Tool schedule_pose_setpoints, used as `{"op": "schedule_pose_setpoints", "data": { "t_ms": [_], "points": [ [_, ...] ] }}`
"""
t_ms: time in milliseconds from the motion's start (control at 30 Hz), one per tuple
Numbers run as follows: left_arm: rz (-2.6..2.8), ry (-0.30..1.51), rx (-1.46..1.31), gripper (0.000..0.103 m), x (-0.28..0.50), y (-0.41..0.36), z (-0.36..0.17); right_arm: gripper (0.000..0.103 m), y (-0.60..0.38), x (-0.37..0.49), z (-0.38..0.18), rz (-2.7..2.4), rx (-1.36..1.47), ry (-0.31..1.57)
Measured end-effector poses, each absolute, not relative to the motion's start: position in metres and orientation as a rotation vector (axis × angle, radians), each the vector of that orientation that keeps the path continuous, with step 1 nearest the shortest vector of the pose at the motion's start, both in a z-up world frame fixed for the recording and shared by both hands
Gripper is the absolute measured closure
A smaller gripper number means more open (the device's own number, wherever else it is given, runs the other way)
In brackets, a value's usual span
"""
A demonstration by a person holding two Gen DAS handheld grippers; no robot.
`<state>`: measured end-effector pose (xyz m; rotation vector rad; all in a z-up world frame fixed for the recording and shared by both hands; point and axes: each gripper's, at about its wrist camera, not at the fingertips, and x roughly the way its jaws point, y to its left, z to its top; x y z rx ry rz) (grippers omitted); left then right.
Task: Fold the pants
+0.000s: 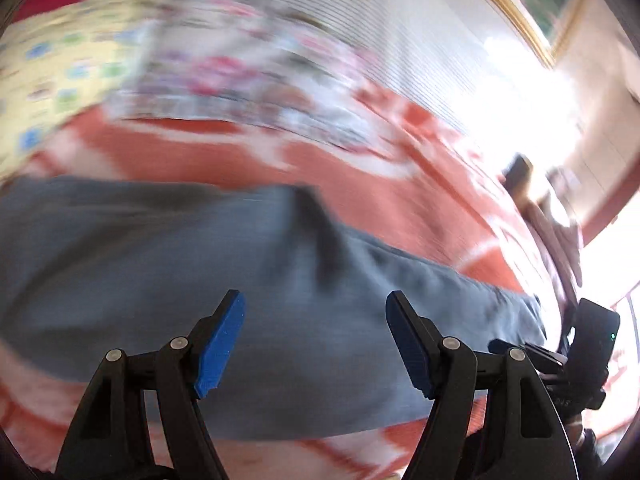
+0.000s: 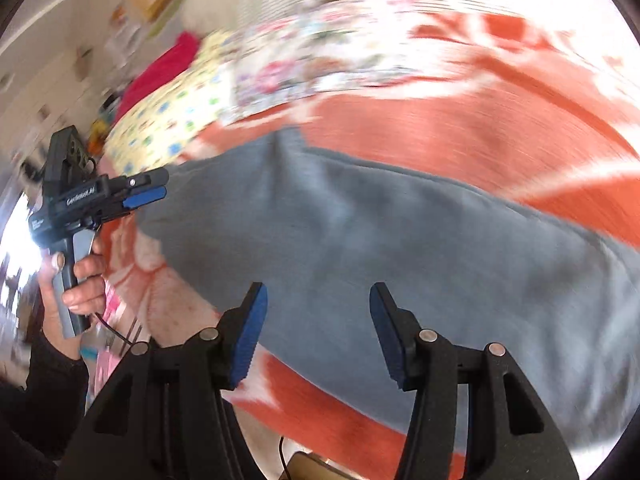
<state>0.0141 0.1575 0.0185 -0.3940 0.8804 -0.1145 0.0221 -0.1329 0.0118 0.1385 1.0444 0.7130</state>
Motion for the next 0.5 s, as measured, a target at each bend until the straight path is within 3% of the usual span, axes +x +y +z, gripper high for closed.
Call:
{"op": "schedule_pose_setpoints", "data": {
  "t_ms": [500],
  "points": [
    [-0.531, 1.001, -0.123, 0.029, 0.101, -0.068, 0.020, 0.048, -0.325, -0.015, -0.007, 0.319, 0.478, 0.976]
  ]
}}
